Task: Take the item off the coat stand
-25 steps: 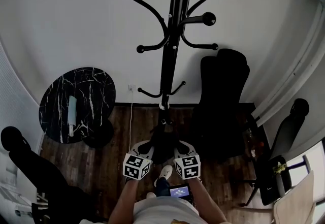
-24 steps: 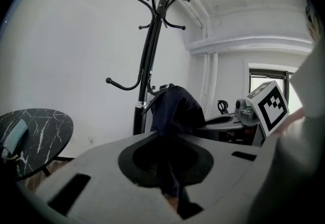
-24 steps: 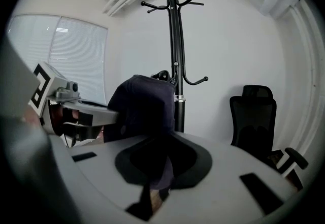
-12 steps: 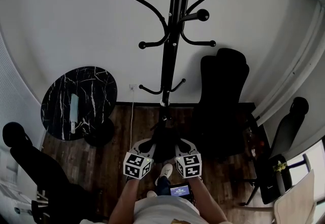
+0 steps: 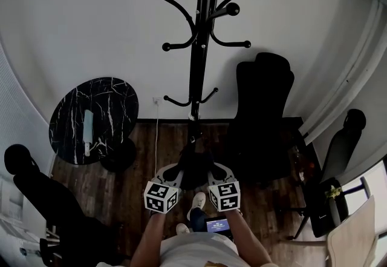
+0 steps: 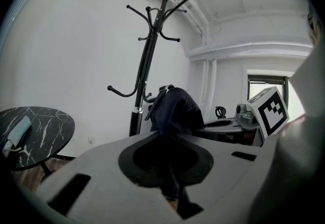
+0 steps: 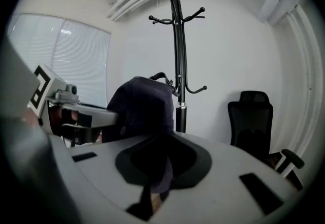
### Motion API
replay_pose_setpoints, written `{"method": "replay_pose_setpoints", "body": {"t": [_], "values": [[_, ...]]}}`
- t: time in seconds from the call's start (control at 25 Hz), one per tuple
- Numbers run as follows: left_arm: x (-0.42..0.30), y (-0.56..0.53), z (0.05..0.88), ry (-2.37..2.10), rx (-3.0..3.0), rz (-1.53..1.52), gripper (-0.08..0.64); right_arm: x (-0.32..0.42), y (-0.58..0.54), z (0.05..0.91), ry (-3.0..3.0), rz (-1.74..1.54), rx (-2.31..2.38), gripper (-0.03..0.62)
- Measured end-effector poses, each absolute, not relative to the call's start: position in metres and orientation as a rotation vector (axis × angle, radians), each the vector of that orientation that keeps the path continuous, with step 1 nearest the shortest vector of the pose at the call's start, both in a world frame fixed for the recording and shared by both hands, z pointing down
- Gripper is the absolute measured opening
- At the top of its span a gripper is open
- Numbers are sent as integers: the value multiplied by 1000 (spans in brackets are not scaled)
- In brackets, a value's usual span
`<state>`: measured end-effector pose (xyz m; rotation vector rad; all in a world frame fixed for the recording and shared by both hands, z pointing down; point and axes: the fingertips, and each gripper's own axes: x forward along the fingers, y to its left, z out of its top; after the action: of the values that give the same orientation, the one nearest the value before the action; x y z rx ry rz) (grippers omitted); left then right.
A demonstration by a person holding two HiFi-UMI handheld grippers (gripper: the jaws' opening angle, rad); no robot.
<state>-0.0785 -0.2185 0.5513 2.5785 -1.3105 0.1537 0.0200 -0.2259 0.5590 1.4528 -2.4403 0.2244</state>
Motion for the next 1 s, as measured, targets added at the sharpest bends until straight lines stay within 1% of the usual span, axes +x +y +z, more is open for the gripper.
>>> {"method": "replay_pose_setpoints", "body": {"t": [0.28, 0.48, 0.84, 1.0], "values": [[-77, -207, 539, -1354, 2599, 117, 29, 22, -211, 541, -2484, 278, 1479, 29], [-80, -208, 517, -1415, 2612, 49, 29, 19, -212, 519, -2530, 217, 1486, 29], [-66, -184, 510, -1456, 2594, 73, 29, 33, -195, 517, -2591, 285, 1460, 29], [-58, -167, 508, -1483, 2584, 85, 29, 41, -176, 517, -2581, 266, 1439, 29]]}}
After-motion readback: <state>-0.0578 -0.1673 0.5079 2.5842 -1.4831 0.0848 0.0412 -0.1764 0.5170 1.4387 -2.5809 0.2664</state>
